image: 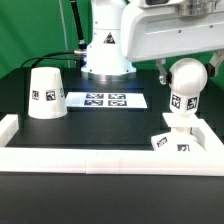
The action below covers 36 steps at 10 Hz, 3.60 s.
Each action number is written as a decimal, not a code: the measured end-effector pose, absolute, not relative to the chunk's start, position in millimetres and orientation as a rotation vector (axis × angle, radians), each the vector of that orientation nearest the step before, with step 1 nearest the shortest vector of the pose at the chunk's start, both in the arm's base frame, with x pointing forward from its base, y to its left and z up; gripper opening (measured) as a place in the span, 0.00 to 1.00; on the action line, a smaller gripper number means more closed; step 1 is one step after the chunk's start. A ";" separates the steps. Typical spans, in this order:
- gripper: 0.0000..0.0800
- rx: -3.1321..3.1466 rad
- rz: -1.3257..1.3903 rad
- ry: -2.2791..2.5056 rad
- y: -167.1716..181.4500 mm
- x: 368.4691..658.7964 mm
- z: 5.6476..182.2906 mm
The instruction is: Assemble lamp
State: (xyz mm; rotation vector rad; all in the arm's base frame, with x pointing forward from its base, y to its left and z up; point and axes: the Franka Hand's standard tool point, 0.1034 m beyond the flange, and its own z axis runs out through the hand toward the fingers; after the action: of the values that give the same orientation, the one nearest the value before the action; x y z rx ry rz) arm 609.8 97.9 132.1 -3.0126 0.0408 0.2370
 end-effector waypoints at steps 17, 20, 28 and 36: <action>0.84 -2.688 0.265 1.463 94.7 606.7 130.7; 0.87 -2.936 0.228 0.960 97.9 602.2 127.2; 0.87 -3.060 0.143 -0.216 93.5 604.5 123.8; 0.72 -3.000 0.128 -0.636 93.5 602.6 120.6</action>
Offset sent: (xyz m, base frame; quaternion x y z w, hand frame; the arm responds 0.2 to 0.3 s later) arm -0.0123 0.0006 -0.0022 -0.0051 -0.0093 0.2133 0.9769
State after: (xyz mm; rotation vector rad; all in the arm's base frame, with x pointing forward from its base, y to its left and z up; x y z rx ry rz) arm 602.6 93.5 120.6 -3.0004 -0.6357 0.1283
